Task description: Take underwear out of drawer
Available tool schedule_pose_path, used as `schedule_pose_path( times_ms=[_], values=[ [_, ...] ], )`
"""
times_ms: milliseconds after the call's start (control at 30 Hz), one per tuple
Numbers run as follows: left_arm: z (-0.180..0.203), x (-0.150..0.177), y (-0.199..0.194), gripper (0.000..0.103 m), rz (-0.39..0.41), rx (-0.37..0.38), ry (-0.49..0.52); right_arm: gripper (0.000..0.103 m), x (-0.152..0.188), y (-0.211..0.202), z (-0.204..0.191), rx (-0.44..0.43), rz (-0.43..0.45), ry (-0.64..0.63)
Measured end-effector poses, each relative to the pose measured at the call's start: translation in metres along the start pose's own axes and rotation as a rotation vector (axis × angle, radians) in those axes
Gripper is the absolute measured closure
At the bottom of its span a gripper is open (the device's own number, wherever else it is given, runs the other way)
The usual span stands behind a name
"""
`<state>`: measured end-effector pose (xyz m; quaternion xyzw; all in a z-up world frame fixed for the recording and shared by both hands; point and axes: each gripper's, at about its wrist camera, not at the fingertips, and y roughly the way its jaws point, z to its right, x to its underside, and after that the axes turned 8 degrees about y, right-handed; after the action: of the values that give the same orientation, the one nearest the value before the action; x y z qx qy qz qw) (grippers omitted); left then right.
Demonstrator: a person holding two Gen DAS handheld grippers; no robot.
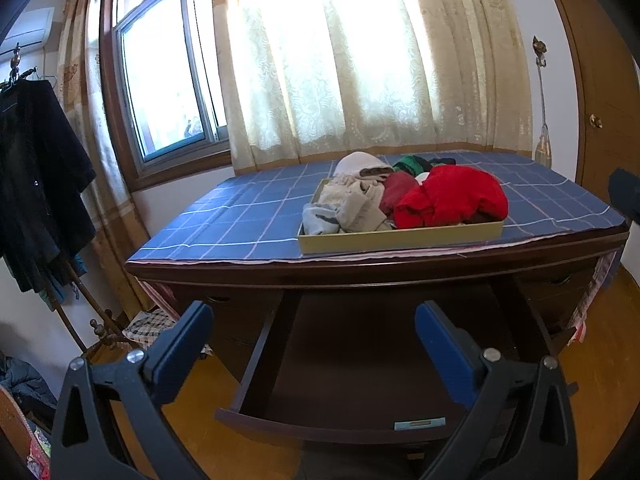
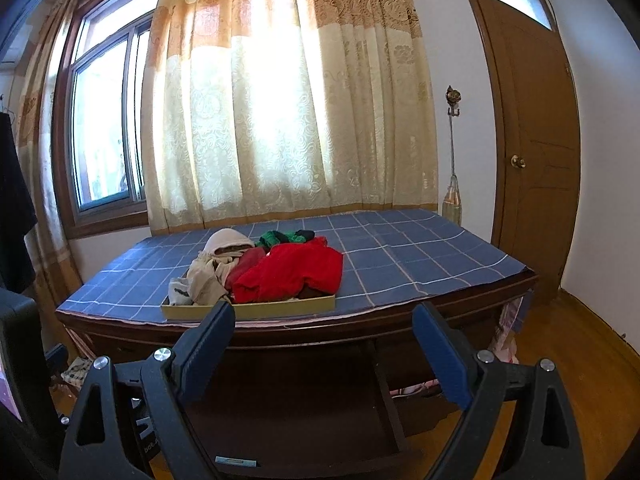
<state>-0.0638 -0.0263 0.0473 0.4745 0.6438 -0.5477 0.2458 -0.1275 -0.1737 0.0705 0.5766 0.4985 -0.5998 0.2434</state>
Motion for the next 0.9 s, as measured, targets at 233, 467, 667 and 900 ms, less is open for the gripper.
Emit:
schedule_pose_path(
  times_ms=[233,467,667,900],
  values=[
    [-0.0007,-0.0001,-0.0024,0.000,0.009,0.004,-0.001,0.011,-0.0012,-0.0026,-0.0026,-0.008,0.009,-0.012],
    [-0.0023,-0.0012,-0.0039,0.000,0.019,0.006,-0.010,0.011,-0.0012,-0.0021,-0.0041,-0.021,0.001,-0.016],
    [-0.0025,-0.0016,-0.0042,0.000,0.022,0.007,-0.010,0.011,-0.0013,-0.0061,-0.0074,-0.021,0.023,-0.027],
    [-0.0018,-0.0013,-0.0062,0.000,0.030,0.004,-0.016,0.011,-0.0006,-0.0084,-0.0091,-0.023,0.019,-0.026]
  ],
)
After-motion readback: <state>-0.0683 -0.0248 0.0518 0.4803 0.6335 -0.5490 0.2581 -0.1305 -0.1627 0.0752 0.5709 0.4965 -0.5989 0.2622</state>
